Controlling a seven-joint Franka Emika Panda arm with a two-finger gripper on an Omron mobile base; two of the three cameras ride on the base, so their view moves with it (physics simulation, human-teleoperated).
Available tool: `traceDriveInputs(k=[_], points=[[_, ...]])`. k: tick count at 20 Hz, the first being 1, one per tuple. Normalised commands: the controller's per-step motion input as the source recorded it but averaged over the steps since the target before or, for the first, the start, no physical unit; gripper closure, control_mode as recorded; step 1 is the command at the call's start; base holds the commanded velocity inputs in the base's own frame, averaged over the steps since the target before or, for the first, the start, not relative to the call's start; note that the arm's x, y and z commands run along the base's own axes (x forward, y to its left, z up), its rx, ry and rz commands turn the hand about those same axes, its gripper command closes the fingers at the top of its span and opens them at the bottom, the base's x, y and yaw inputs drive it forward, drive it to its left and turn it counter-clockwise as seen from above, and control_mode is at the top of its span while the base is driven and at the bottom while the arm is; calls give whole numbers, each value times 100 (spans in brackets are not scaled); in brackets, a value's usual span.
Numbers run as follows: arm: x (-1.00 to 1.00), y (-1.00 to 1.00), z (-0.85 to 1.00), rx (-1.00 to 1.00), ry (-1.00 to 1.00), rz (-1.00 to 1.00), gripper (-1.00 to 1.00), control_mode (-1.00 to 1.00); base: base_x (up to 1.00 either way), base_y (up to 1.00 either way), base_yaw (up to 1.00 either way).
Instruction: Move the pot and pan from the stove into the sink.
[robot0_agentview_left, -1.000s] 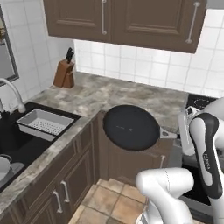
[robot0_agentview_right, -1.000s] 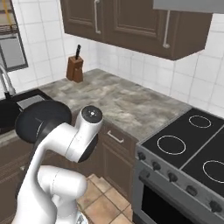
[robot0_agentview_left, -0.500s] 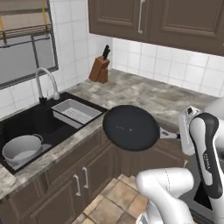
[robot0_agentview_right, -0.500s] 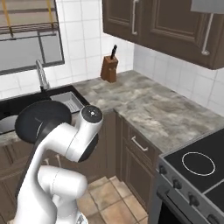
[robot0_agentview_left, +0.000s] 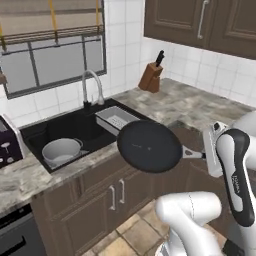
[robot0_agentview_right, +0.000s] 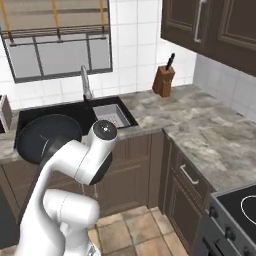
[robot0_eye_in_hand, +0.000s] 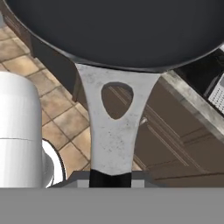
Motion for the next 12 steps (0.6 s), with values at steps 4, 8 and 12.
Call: traceDriveInputs(k=[4, 8, 12], points=[[0, 0, 0, 0, 0, 0, 100, 100, -17, 23, 39], [0, 0, 0, 0, 0, 0, 100, 100, -14, 22, 40], [0, 0, 0, 0, 0, 0, 100, 100, -10, 21, 40]])
